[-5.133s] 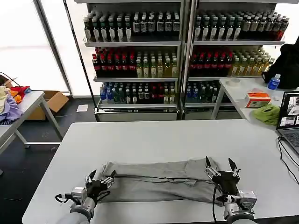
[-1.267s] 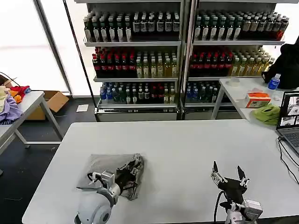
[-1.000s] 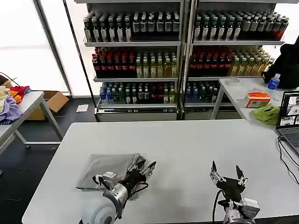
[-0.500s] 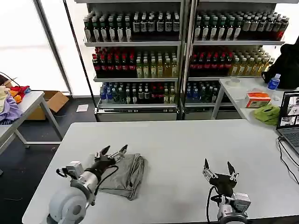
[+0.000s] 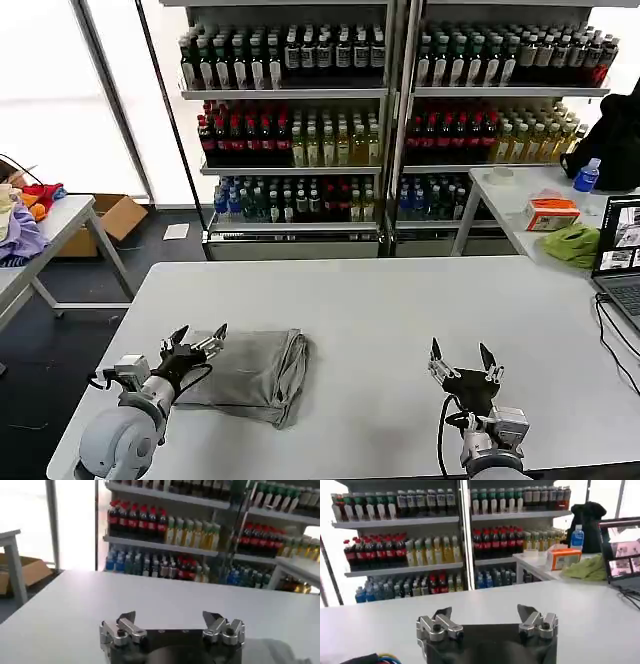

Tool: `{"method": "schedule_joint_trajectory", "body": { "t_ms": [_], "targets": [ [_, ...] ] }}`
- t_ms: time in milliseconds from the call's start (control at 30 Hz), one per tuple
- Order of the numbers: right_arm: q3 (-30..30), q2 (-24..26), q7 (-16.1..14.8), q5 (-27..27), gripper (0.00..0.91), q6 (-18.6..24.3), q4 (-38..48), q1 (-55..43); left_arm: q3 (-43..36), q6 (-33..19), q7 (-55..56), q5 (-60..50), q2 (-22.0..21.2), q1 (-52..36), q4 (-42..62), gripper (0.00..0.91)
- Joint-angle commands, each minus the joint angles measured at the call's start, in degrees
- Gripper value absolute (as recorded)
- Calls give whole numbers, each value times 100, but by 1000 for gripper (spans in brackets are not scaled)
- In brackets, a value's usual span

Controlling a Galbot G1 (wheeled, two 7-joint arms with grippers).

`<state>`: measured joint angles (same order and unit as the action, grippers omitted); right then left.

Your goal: Fold and organize the clothes.

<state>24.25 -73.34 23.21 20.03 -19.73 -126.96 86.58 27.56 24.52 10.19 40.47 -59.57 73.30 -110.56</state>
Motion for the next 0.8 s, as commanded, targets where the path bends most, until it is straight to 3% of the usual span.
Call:
{"method": "schedule_joint_trajectory", "body": {
  "t_ms": [33, 600, 633, 667, 700, 733, 800],
  "targets": [
    [-16, 1, 18, 79, 907, -6, 6, -30, 194, -56, -166, -305, 43, 89, 493, 907],
    [-7, 9, 31, 15, 907, -3, -77, 80, 230, -86, -362, -249, -62, 277, 690, 907],
    [-10, 7, 31, 11, 907, -4, -87, 89, 234, -85, -364, -223, -67, 282, 695, 867],
    [-12, 7, 33, 8, 907, -3, -92, 91, 235, -88, -370, -221, -72, 293, 699, 725],
    [-15, -1, 35, 0, 907, -2, -94, 97, 233, -97, -395, -220, -75, 321, 691, 413],
    [-22, -6, 39, -10, 907, 2, -92, 104, 232, -99, -414, -226, -78, 340, 680, 40],
    [-38, -27, 46, -20, 907, 10, -92, 130, 232, -126, -437, -248, -111, 391, 645, 10]
  ]
}}
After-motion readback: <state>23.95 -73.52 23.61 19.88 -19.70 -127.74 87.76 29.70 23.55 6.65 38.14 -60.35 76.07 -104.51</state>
